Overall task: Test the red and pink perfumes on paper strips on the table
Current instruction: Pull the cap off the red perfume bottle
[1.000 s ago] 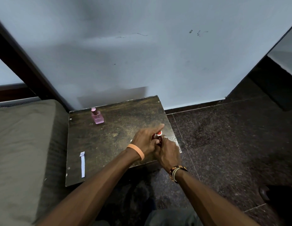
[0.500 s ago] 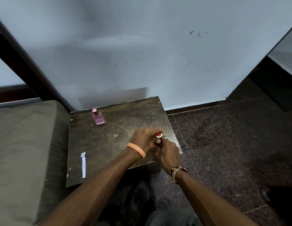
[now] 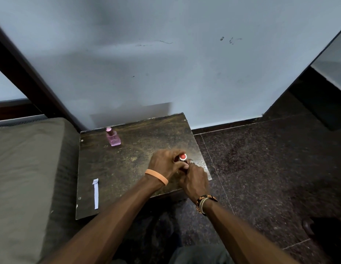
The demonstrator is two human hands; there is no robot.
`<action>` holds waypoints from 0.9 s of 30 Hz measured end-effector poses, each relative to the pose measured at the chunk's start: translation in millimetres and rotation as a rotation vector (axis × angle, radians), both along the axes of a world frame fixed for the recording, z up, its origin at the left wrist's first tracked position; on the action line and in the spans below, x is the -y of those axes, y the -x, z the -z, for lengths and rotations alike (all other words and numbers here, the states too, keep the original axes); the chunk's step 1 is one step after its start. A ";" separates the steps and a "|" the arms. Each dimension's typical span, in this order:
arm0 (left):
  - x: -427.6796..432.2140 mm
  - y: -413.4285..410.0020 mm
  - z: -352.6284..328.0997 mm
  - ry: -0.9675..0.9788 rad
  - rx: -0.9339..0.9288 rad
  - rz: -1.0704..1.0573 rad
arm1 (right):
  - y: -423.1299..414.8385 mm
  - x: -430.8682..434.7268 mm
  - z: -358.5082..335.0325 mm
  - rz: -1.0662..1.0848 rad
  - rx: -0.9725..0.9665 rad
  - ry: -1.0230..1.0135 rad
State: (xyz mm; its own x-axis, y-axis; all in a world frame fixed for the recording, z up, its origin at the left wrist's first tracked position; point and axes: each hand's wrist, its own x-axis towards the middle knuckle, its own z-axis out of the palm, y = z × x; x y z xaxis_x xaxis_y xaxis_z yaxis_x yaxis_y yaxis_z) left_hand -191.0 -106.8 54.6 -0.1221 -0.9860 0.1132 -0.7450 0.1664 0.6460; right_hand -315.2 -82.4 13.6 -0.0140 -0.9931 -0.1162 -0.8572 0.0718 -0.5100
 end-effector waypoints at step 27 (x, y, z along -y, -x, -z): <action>0.6 -3.4 -1.2 -0.080 0.024 0.175 | -2.1 0.7 1.9 -0.007 0.016 0.036</action>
